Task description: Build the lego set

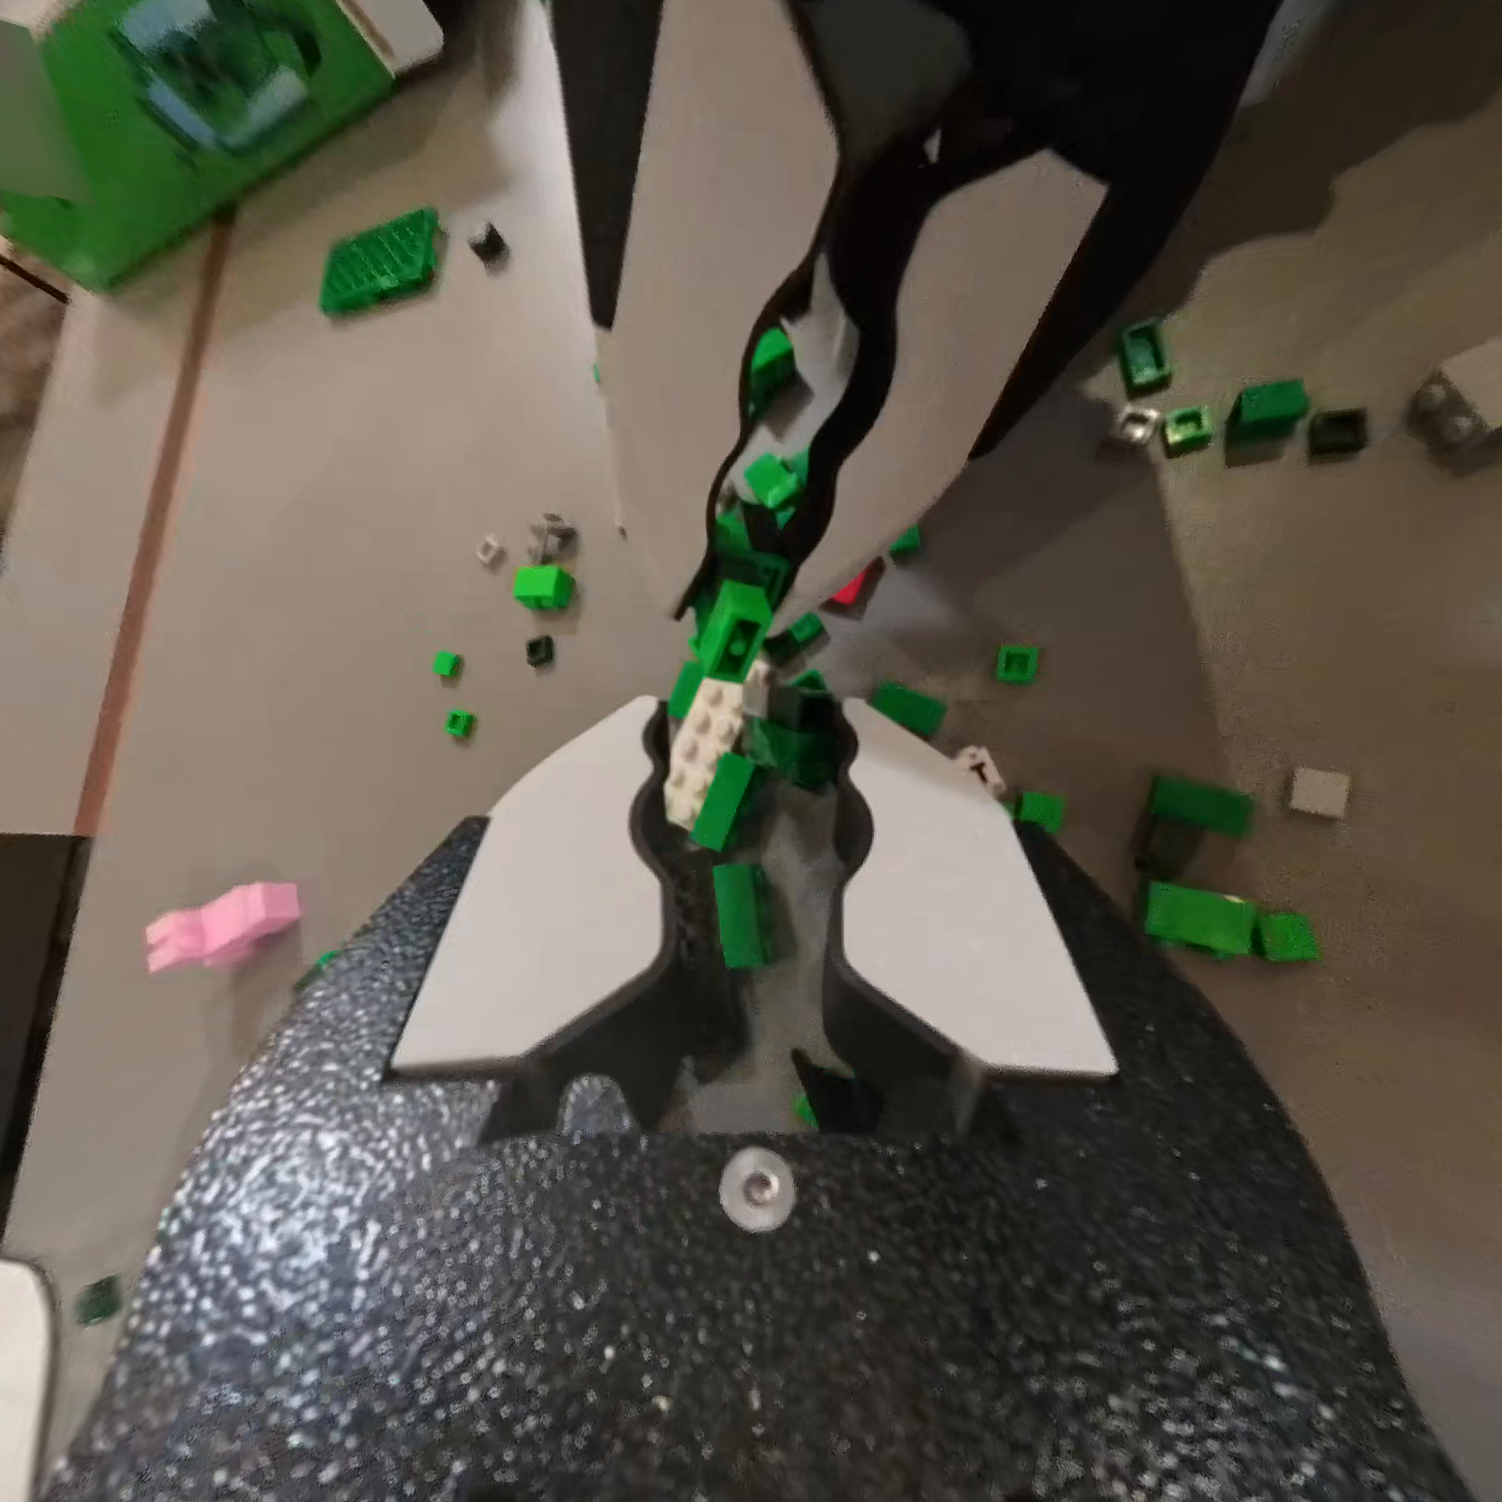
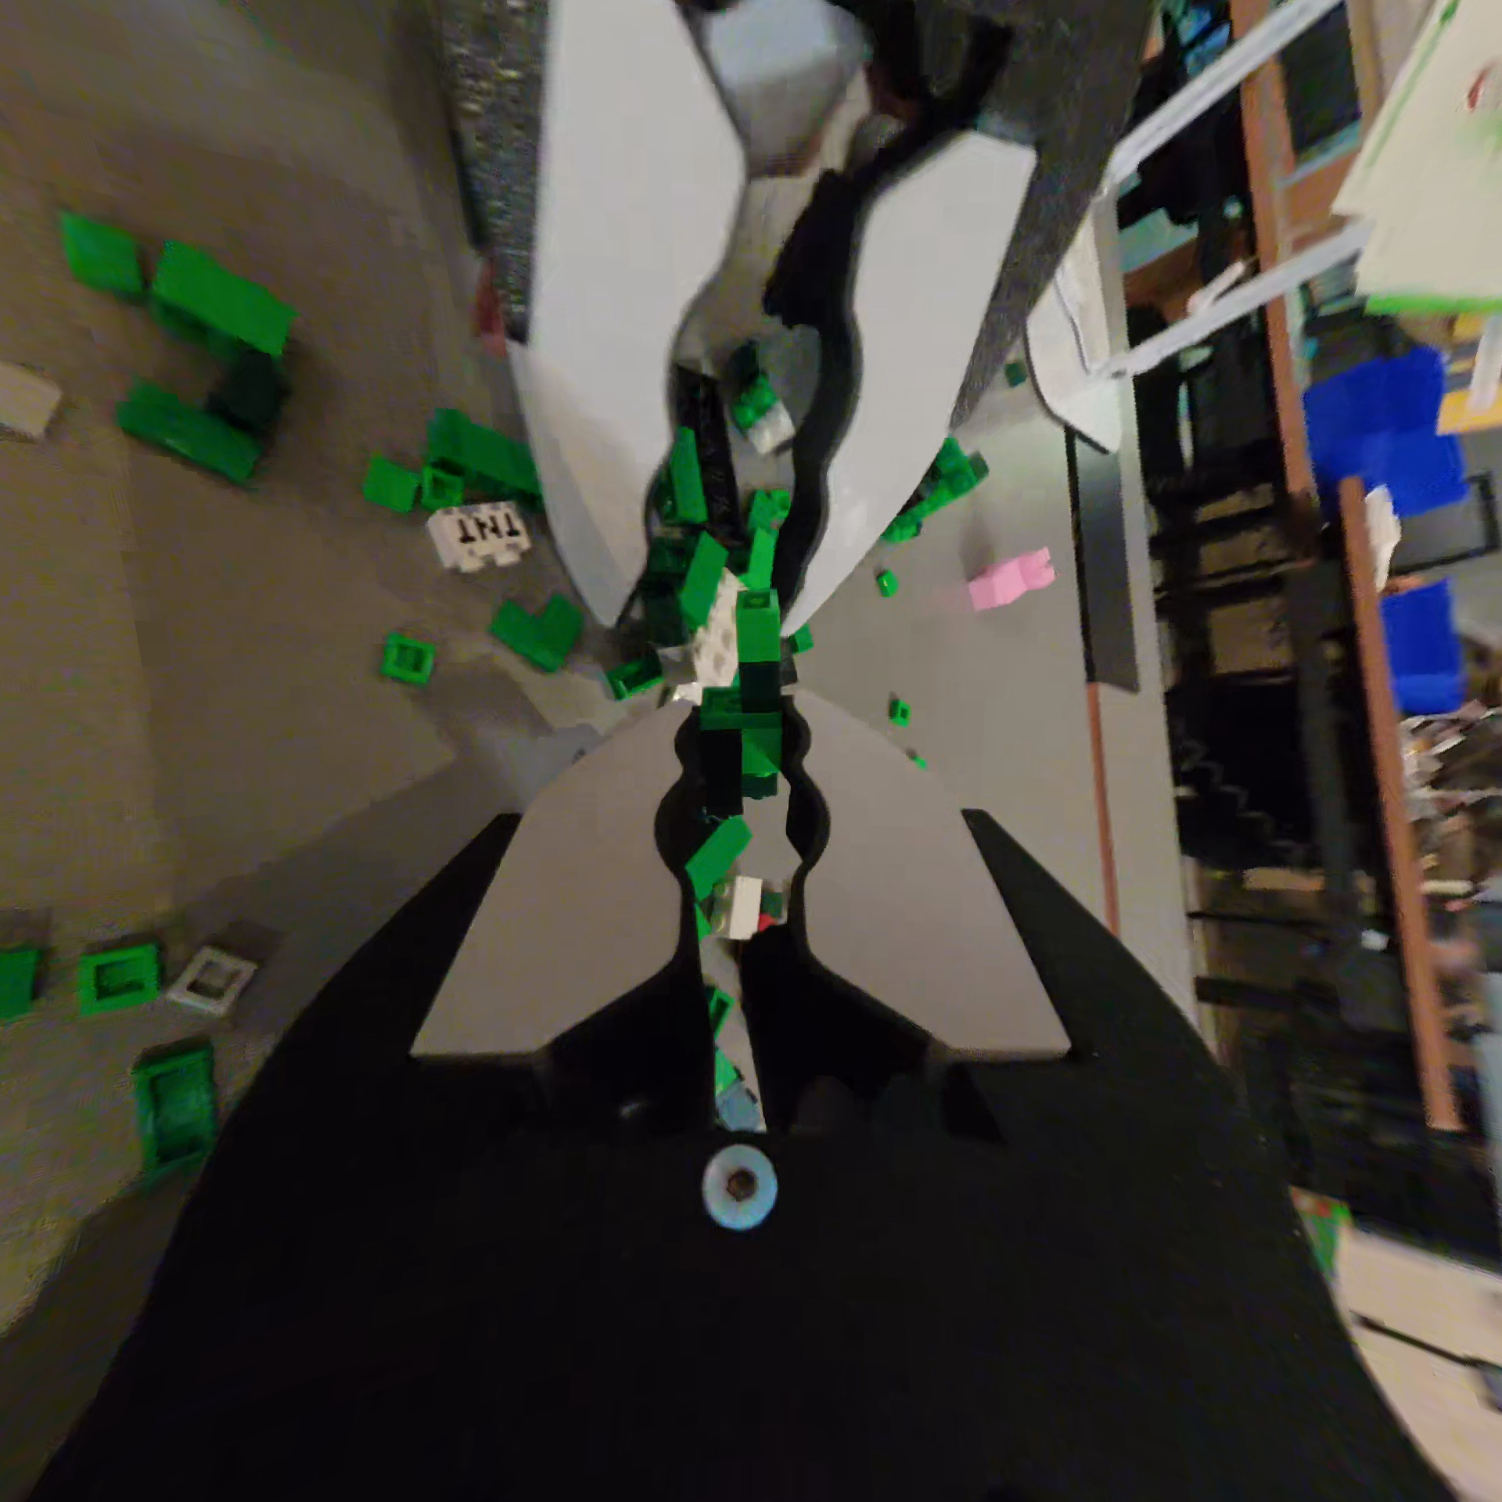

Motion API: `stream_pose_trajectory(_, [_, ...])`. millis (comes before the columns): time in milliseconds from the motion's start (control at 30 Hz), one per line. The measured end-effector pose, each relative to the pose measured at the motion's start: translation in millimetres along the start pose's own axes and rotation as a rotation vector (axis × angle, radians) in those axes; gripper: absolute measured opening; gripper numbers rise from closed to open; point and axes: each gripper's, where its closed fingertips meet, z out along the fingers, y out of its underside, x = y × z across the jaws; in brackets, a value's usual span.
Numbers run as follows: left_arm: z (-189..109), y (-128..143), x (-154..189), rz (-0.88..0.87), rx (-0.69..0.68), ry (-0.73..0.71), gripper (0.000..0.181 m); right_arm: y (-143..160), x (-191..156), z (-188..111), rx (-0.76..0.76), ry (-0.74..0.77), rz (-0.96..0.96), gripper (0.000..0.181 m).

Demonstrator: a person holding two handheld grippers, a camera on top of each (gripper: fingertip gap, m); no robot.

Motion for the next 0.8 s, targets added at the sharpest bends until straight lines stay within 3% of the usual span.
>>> stream_pose_trajectory(100, [-2.3,-8.1,-4.3,0.046,0.032,-0.053,0.04,0.8,3.0,-0.7,-0.003,-0.017,0.068,0.017])
stream_pose_trajectory(300, [-6.4,-20.5,-3.0,0.121,0.092,-0.081,0.016,-7.4,-4.6,-0.5,0.014,-0.075,0.087,0.017])
stream_pose_trajectory(367, [-7.2,-18.9,2.0,0.12,0.081,-0.036,0.012,-8.5,-7.7,-0.8,0.01,-0.069,-0.005,0.017])
stream_pose_trajectory(467, [-4.5,-14.8,19.6,0.095,0.058,0.098,0.008,-4.0,-8.3,-0.1,-0.065,0.018,-0.293,0.017])
stream_pose_trajectory(600, [-0.5,-4.4,19.7,0.05,0.004,0.109,0.007,-1.2,0.9,-2.0,-0.129,0.12,-0.447,0.018])
stream_pose_trajectory(667, [-4.2,-0.7,6.9,-0.029,-0.006,0.056,0.007,2.2,8.3,-4.0,-0.115,0.129,-0.337,0.017])
stream_pose_trajectory(733, [-7.6,-0.9,-1.7,-0.097,0.009,0.026,0.008,-7.0,7.2,-4.9,0.027,0.036,-0.038,0.017])
stream_pose_trajectory(800, [-7.6,-3.4,-3.2,-0.156,0.026,0.033,0.025,-21.6,11.1,-10.6,0.198,-0.072,0.273,0.017])
